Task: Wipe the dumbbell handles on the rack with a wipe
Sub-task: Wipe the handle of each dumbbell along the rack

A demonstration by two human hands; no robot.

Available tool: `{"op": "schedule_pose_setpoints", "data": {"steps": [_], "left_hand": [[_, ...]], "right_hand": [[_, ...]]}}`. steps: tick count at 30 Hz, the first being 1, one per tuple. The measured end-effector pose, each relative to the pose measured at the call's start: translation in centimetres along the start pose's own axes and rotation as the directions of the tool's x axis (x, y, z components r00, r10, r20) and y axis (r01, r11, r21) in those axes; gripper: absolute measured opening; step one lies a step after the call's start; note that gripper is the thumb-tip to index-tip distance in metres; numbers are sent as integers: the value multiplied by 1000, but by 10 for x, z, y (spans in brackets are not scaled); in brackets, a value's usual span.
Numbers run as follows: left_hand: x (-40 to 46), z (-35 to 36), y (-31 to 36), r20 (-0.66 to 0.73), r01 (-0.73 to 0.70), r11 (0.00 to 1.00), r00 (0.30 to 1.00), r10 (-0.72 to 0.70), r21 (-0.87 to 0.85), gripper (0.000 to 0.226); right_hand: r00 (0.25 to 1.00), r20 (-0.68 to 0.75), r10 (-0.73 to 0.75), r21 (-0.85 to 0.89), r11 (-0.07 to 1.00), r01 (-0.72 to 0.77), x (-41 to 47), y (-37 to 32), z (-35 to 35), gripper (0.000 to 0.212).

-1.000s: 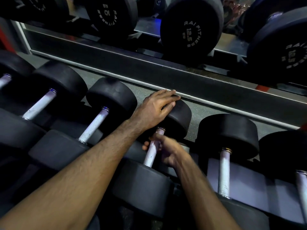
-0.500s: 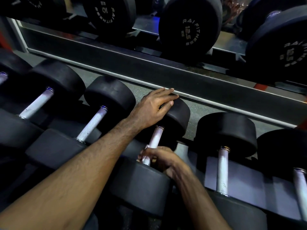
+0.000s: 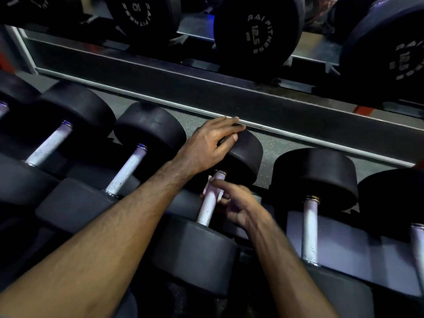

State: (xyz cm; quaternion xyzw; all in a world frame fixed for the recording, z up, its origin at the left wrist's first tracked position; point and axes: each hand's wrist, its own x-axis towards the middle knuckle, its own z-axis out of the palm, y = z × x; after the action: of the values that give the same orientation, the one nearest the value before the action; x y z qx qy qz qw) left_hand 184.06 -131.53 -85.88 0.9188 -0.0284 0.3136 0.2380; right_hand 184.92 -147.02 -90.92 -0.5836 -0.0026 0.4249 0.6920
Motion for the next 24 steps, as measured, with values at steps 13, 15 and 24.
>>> {"op": "schedule_pose_setpoints", "data": {"steps": [13, 15, 24], "left_hand": [[3, 0, -1, -52, -17, 1000, 998, 17, -7, 39], [1, 2, -1, -58, -12, 1000, 998, 12, -1, 41], [2, 1, 0, -49, 11, 1000, 999, -11, 0, 41]], "right_hand": [[908, -205, -366, -211, 922, 324, -6, 22, -15, 4], [913, -162, -374, -256, 910, 327, -21, 36, -15, 17], [727, -126, -675, -745, 548, 380, -20, 22, -9, 24]]}}
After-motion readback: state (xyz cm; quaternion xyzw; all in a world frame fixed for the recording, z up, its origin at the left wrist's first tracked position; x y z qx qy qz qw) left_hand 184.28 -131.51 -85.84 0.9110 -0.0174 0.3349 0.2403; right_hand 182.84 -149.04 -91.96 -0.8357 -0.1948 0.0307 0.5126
